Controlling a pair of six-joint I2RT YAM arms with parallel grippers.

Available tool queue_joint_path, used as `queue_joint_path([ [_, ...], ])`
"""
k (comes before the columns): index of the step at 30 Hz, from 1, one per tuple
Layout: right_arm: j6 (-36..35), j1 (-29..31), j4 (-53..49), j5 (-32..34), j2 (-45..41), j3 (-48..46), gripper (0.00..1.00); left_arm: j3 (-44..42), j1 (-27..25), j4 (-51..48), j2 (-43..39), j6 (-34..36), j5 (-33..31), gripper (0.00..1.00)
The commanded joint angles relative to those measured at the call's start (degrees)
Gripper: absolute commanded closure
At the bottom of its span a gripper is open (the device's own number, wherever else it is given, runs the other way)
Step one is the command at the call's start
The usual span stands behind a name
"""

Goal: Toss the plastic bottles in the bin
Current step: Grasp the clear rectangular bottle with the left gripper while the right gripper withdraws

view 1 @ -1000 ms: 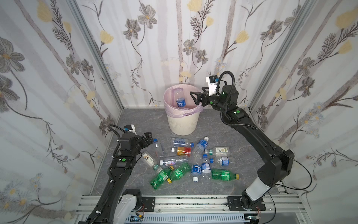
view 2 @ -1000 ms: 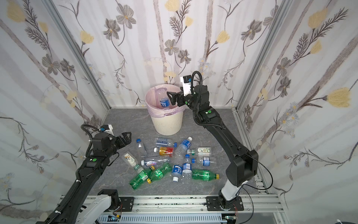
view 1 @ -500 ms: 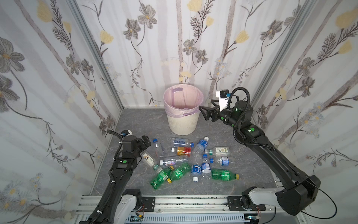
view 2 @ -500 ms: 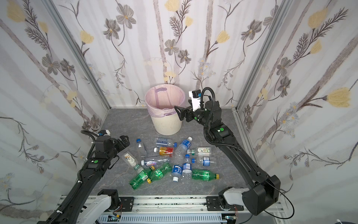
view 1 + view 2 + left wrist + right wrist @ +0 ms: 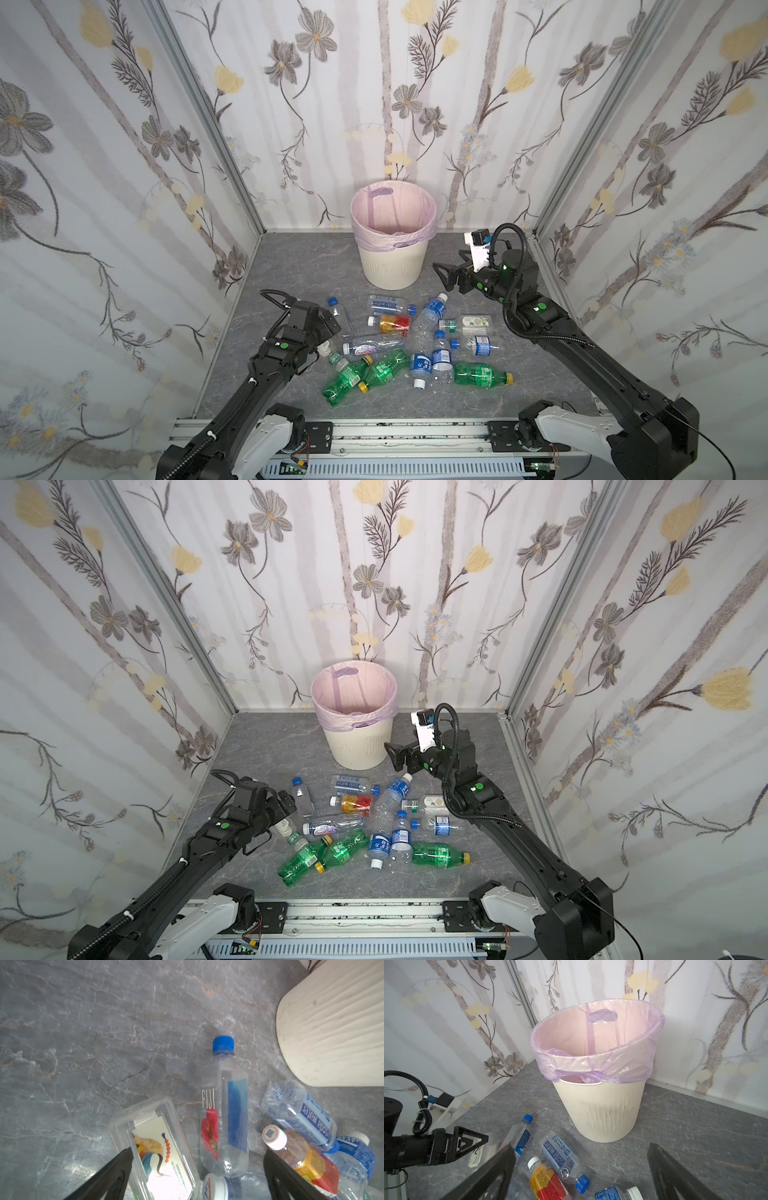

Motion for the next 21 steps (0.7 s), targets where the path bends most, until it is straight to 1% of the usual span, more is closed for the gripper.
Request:
queue_joint_path([
  [1,0.34,-0.07,2.62,0.86,-0.41,-1.22,0.00,-0.75,-2.45,-2.33,1.70,-5.25,-5.03,0.00],
  [6,0.30,-0.12,3.03,0.54,-0.76,-2.93,0.00,-2.06,-5.23,-2.88,4.25,-8.57,-7.52,0.00],
  [11,0.32,-0.11,3.24,0.54,-1.34,-4.17,0.00,-2.52,-6.25,-2.80,6.49,-9.66,-8.44,0.02],
  [16,0.41,-0.11,3.12,0.54,-2.14,-5.00,0.00,-2.47,-6.25,-2.44,8.75,-9.33,-9.65,0.14],
  [19,0.52,-0.05,3.04,0.49,-2.59,-5.51,0.00,-2.26,-6.26,-2.08,9.99,-8.75,-10.12,0.17],
  [21,0.58,-0.08,2.80,0.54,-2.82,-5.80,0.00,-2.21,-6.26,-1.70,10.50,-8.37,-10.12,0.24],
])
